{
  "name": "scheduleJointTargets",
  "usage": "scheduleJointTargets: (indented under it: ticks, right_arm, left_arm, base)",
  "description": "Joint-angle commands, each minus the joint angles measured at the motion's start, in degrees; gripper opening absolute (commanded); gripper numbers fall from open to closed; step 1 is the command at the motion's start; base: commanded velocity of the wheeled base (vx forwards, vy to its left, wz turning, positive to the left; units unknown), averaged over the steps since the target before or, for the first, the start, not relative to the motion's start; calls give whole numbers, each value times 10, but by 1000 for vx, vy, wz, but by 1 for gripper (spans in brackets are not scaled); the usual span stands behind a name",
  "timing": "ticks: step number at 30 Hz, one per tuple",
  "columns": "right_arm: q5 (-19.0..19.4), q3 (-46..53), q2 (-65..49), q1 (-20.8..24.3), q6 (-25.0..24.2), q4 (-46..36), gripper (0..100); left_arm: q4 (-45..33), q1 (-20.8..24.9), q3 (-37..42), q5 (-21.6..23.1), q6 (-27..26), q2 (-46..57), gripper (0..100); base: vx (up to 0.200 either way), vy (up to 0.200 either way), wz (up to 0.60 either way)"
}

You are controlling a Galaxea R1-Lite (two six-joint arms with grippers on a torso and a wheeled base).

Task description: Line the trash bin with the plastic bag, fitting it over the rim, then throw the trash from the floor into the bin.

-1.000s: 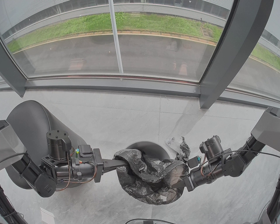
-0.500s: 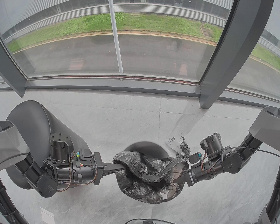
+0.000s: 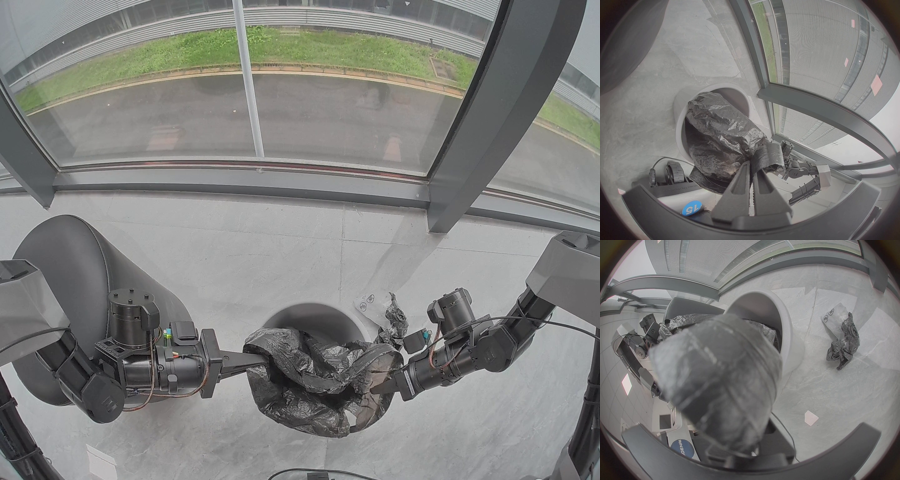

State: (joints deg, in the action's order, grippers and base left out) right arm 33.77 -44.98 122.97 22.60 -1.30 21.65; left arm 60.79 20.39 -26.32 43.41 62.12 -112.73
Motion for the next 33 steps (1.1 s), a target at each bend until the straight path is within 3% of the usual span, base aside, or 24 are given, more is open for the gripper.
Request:
scheduleJointTargets:
  ticks: [1, 13, 17, 20, 21, 22, 23, 24, 30, 33]
  right_arm:
    - [-5, 1, 2, -1, 2, 1, 100]
    - [-7, 56, -70, -31, 3, 25, 100]
    - [-24, 60, -117, -31, 2, 28, 100]
    - [-69, 52, -145, -29, 3, 30, 100]
    - [-108, 43, -155, -24, 3, 38, 100]
    - [-108, 43, -155, -24, 3, 38, 100]
    - [-158, 39, -160, 4, 0, 60, 100]
    - [-158, 39, -160, 4, 0, 60, 100]
    - [-263, 55, -136, 121, 4, 138, 100]
    - [-295, 51, -116, 148, 18, 155, 100]
  left_arm:
    - [0, 0, 0, 0, 0, -1, 0]
    - [1, 0, -3, -3, 0, 1, 0]
    - [2, 0, -3, -3, 0, 1, 0]
    - [2, 0, -4, -4, 0, 1, 0]
    - [3, 0, -5, -5, 0, 1, 0]
    - [3, 0, -5, -5, 0, 1, 0]
    - [14, 0, -4, -11, 0, 2, 0]
    - [14, 0, -4, -11, 0, 2, 0]
    - [50, -12, -7, -23, 2, 0, 0]
    - [50, -12, -9, -23, 2, -1, 0]
  base:
    - [0, 0, 0]
    - [0, 0, 0]
    - [0, 0, 0]
    - [0, 0, 0]
    - [0, 0, 0]
    - [0, 0, 0]
    - [0, 0, 0]
    - [0, 0, 0]
    - [0, 0, 0]
    - [0, 0, 0]
